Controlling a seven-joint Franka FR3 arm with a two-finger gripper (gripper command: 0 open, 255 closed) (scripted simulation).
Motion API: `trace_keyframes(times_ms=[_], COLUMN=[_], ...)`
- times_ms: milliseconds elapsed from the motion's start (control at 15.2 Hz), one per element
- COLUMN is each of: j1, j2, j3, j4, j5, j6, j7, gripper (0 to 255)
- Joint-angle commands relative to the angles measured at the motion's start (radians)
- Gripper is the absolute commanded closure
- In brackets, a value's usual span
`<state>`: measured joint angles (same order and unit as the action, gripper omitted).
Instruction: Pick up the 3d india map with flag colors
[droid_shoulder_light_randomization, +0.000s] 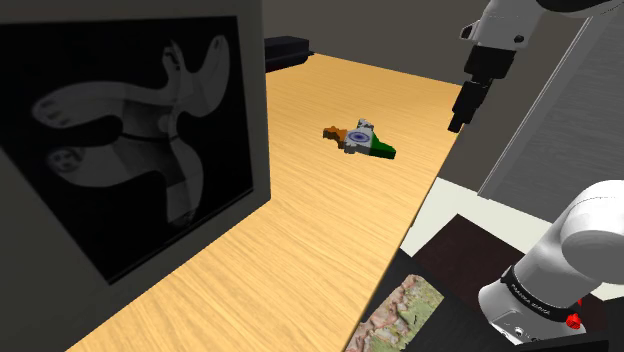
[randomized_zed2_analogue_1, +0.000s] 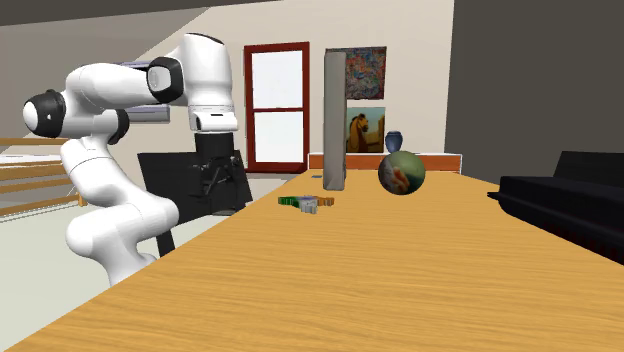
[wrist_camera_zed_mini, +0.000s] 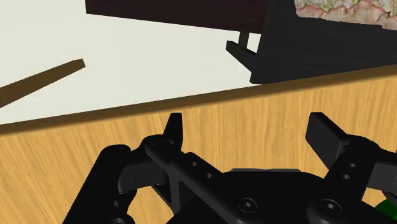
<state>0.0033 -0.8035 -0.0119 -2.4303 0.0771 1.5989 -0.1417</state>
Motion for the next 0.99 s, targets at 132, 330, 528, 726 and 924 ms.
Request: trace_keyframes(times_ms=[132,330,528,726,924], j1=[0.014,0.033,0.046,0.056,0.061], j2=[0.028,0.079,0.141,0.212,0.293], j3=[0.046,0.114,0.180,0.244,0.306], j4=[0.021,0.063,0.116,0.179,0.254], j5=[0.032,0.074,0.108,0.131,0.144], j6=[0.010,0.027,0.044,0.061,0.077], j7=[0.057,0.141,0.224,0.307,0.391], gripper=[0,0,0,0,0])
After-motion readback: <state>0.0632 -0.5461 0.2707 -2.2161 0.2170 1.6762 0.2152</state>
